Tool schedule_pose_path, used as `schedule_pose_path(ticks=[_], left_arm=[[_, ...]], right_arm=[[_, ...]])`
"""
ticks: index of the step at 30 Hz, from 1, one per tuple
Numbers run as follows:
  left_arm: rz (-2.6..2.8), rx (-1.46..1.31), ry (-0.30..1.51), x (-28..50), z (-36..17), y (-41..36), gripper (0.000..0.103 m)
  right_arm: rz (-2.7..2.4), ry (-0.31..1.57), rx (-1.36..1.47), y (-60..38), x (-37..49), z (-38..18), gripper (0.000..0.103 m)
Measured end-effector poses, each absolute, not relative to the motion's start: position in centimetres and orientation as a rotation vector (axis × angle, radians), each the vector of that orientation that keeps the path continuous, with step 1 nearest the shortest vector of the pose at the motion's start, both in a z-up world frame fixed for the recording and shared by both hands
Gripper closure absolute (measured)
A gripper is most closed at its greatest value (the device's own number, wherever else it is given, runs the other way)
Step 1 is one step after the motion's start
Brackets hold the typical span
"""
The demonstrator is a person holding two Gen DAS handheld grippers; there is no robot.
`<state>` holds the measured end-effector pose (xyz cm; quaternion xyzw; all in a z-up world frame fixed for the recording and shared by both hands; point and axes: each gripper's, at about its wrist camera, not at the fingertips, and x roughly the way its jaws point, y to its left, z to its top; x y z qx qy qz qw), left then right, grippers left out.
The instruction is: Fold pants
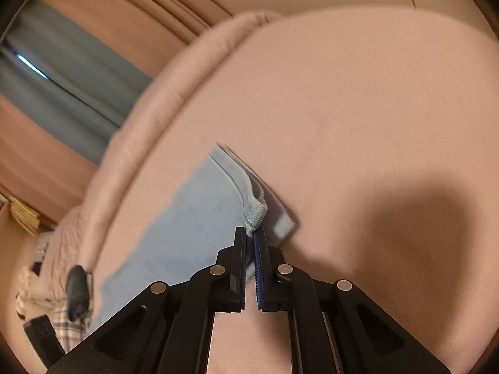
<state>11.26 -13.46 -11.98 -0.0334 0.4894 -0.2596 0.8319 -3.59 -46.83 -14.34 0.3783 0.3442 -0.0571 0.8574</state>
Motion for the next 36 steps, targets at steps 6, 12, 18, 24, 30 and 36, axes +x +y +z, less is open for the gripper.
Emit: schedule_pose_path(ticks=[6,12,18,24,30,36], left_arm=[[-0.558,-0.073,1.094,11.1,-13.2,-13.8,0.069],[-0.659,-0.017,1.136,10.0,-13.7,-15.3,0.063],[-0.688,0.0,1.151,9.6,-13.4,-15.3,0.063],[-0.736,-0.014,1.134,9.1,-12.7,-15.5,0.061],[-0.621,-0.171,1.137,14.2,-12.1,-16.5,0.061],[-0.416,-0.143,1.132,19.2,-12.9,-18.3,0.061]], right_arm=[[-0.103,0.681,0.744,-46.5,-3.4,-13.1,0.097],[-0.114,0.683,0.732,-47.0,-3.0,-13.1,0.098],[-0.157,0.701,0.748,-47.5,-3.3,-14.1,0.099],[-0.208,0.653,0.548,-45.6,-4.3,-10.4,0.093],[0.034,0.755,0.476,-41.2,0.4,-9.9,0.093],[0.086,0.861,0.33,-37.7,4.9,-11.1,0.093]])
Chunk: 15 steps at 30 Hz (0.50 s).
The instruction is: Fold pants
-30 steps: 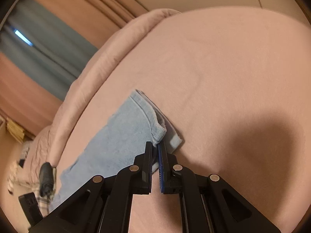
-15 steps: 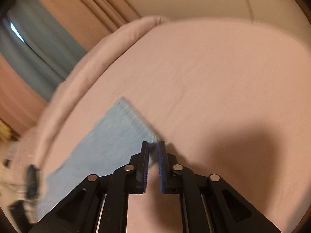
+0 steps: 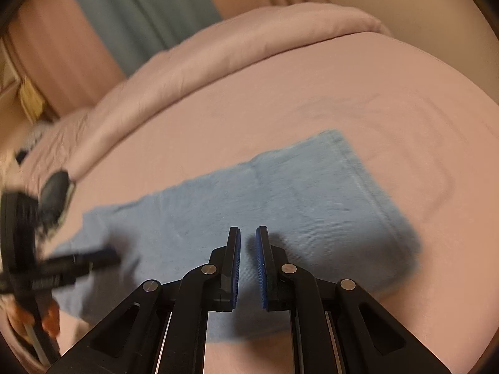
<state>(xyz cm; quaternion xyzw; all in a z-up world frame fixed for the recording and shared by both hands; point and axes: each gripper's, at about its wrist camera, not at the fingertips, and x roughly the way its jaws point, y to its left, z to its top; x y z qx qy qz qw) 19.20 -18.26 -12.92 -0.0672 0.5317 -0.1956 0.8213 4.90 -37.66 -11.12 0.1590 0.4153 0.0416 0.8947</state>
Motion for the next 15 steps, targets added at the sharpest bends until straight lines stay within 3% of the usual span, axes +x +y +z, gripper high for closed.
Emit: schedule_pose_path(ticks=[5,15], left_arm=[[-0.394,-0.089,1.135,19.0,-14.4,-18.8,0.06],[-0.407,-0.046,1.142,15.6,-14.2,-18.2,0.06]], right_arm=[[0.071,0.921,0.196,-36.5,3.7,-13.7,0.093],[0.038,0.913,0.168,-35.9,0.6,-13.2,0.093]])
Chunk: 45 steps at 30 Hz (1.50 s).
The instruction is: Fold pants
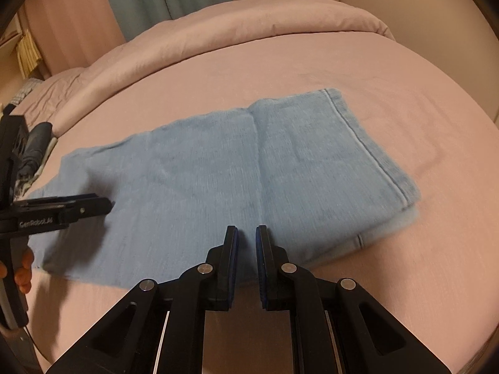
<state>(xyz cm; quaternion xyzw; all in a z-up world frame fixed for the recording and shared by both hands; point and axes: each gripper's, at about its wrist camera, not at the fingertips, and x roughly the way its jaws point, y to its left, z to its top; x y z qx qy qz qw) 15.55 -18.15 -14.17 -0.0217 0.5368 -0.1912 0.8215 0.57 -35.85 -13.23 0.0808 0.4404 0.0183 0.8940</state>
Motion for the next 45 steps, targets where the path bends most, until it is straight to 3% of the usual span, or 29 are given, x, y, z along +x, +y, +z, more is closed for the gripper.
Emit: schedule_pose_path(ticks=[15,21,24,33,35,37,45], left_arm=[[-0.466,-0.062,1.134,8.7,-14.8,-15.8,0.057],[-0.452,-0.088,1.146,8.6,-15.0,-15.6,0.057],[-0.454,-0.094,1.151,8.8,-15.1,-15.6,0.056],[-0.461,-0.121,1.166,9.1,-14.6,-15.4,0.055],[-0.468,-0.122,1.169,9.1,-14.4,-15.2,0.051],[-0.47,-0.122,1.168,9.2,-14.1,-15.3,0.048],[-0.512,-0.128,1.143,9.3,-12.6,-15.6,0.046]], right_arm=[[0.028,0.886,0.228,-34.6,0.9,-11.9,0.092],[0.121,0.899,0.19,-31.1,3.0,-12.7,0.092],[0.125,0.913,0.144,-30.2,3.1,-13.6,0.086],[0.173,0.913,0.22,-33.0,1.6,-12.6,0.084],[0.133,0.887,0.237,-34.4,1.3,-11.9,0.077],[0.079,0.853,0.276,-36.6,1.1,-11.4,0.056],[-0.048,0.799,0.406,-43.9,2.4,-11.0,0.054]])
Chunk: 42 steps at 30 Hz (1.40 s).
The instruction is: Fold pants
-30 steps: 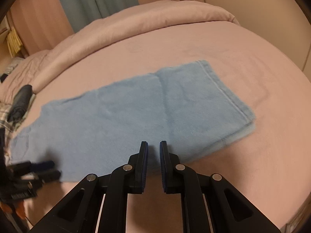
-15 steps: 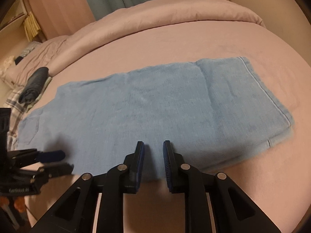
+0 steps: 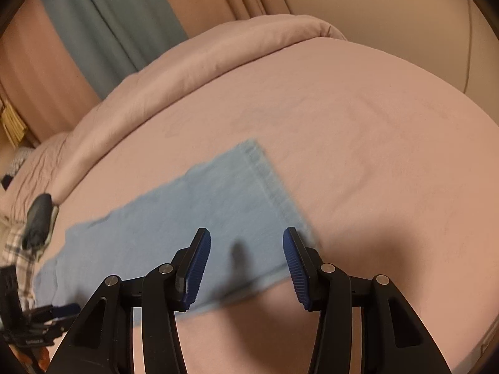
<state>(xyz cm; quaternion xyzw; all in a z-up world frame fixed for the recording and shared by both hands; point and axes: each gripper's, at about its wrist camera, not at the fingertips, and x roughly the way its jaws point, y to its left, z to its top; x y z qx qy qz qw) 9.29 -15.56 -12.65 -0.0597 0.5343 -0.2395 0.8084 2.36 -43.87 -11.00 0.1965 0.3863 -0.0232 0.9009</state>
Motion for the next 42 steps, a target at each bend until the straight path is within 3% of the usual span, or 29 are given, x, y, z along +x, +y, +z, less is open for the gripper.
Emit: schedule_pose_path(ticks=[8,12,17,18,19,20,22,28,33,38,42], left_arm=[[-0.537,-0.126,1.131,11.8,-12.2,-17.0,0.041],[-0.559,-0.114,1.148,12.6,-12.6,-18.0,0.041],[-0.576,-0.104,1.172,13.4,-13.5,-19.4,0.041],[-0.581,-0.1,1.172,13.5,-13.6,-19.5,0.041],[-0.581,-0.1,1.173,13.7,-13.7,-19.6,0.041],[-0.582,-0.104,1.174,13.9,-13.8,-19.6,0.041],[-0.586,-0.117,1.178,14.3,-14.0,-19.5,0.041],[-0.6,-0.154,1.18,15.2,-14.3,-18.8,0.041],[-0.608,-0.163,1.165,15.3,-14.0,-18.1,0.041],[-0.534,-0.173,1.089,16.3,-12.2,-13.7,0.041],[-0.444,-0.156,1.032,18.1,-10.9,-8.9,0.041]], right_arm=[[-0.043,0.87,0.423,-47.2,7.6,-12.2,0.054],[0.052,0.95,0.431,-48.0,10.4,-12.8,0.045],[0.147,1.023,0.403,-47.5,11.9,-13.1,0.045],[0.159,1.03,0.38,-47.1,12.1,-13.1,0.055],[0.176,1.038,0.36,-46.6,11.9,-13.1,0.071],[0.184,1.043,0.35,-46.3,11.9,-13.1,0.073],[0.189,1.038,0.304,-45.4,11.4,-13.1,0.093],[0.15,0.96,0.258,-44.6,10.5,-11.0,0.096],[0.081,1.051,0.201,-44.2,12.2,-13.2,0.095],[-0.142,0.966,-0.05,-40.4,12.0,-9.5,0.08],[0.184,0.919,-0.035,-34.6,13.0,-7.7,0.071]])
